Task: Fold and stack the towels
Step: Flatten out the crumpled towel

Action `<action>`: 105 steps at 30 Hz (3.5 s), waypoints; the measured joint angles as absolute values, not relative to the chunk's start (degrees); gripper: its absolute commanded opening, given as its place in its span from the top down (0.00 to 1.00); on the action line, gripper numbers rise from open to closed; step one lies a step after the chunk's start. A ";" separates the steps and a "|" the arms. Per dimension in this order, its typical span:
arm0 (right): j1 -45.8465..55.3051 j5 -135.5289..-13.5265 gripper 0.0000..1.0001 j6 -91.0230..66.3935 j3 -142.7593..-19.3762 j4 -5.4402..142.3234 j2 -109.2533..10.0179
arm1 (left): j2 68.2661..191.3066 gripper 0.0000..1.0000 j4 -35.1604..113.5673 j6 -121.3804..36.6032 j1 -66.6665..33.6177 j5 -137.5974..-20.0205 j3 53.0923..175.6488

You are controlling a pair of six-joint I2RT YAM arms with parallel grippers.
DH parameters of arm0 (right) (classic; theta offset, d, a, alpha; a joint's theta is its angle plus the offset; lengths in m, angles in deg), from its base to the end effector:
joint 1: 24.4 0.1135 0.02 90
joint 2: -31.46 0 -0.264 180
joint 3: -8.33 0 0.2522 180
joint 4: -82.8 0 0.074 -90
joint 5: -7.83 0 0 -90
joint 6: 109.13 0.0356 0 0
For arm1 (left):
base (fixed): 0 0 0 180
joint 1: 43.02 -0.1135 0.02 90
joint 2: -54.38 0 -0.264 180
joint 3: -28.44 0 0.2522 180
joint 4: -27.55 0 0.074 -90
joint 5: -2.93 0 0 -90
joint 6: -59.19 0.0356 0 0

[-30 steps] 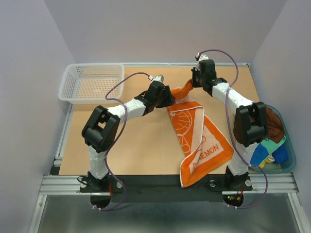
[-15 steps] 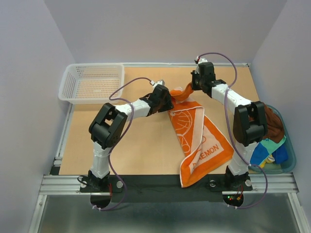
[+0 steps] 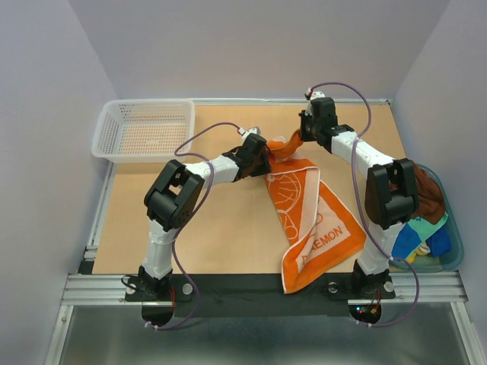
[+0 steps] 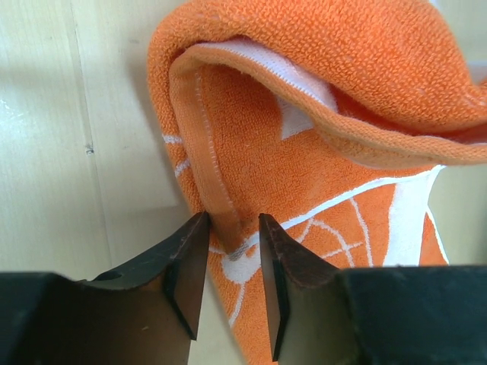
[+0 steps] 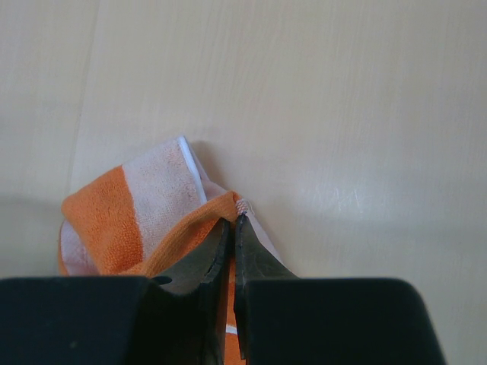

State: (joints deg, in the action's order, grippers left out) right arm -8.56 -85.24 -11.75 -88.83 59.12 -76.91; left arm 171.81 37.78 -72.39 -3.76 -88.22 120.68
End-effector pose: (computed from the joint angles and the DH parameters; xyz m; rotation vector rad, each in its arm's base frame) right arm 0.4242 0.1184 0.2524 -0.1306 2.1800 0.1720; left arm 0.3560 -0.2900 0.1770 -0.0584 2.2958 -0.7507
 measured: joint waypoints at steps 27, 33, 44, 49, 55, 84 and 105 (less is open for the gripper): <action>-8.56 -85.28 1.00 -11.82 -88.83 59.12 -76.91 | 174.17 0.99 39.44 -72.72 -3.23 -89.66 123.37; -8.56 -88.04 0.99 -12.98 -88.83 59.12 -76.91 | 173.16 1.00 42.72 -69.62 -3.23 -92.50 124.48; -9.46 -94.09 0.99 -15.29 -88.83 59.06 -74.79 | 163.15 0.89 50.67 -58.12 -3.74 -97.68 126.71; -9.76 -94.14 0.99 -15.40 -88.83 59.15 -73.22 | 161.32 0.79 51.07 -53.68 -4.61 -96.04 126.73; -9.76 -90.90 0.99 -14.33 -88.41 59.21 -73.13 | 163.63 0.69 48.75 -53.57 -5.57 -89.53 126.71; -9.76 -85.33 0.99 -11.80 -86.97 59.15 -75.45 | 175.39 0.80 48.71 -61.44 -5.53 -95.10 132.26; -11.32 -101.22 0.99 -14.55 -90.75 58.75 -67.36 | 153.47 1.00 61.23 -36.90 -8.96 -88.63 140.15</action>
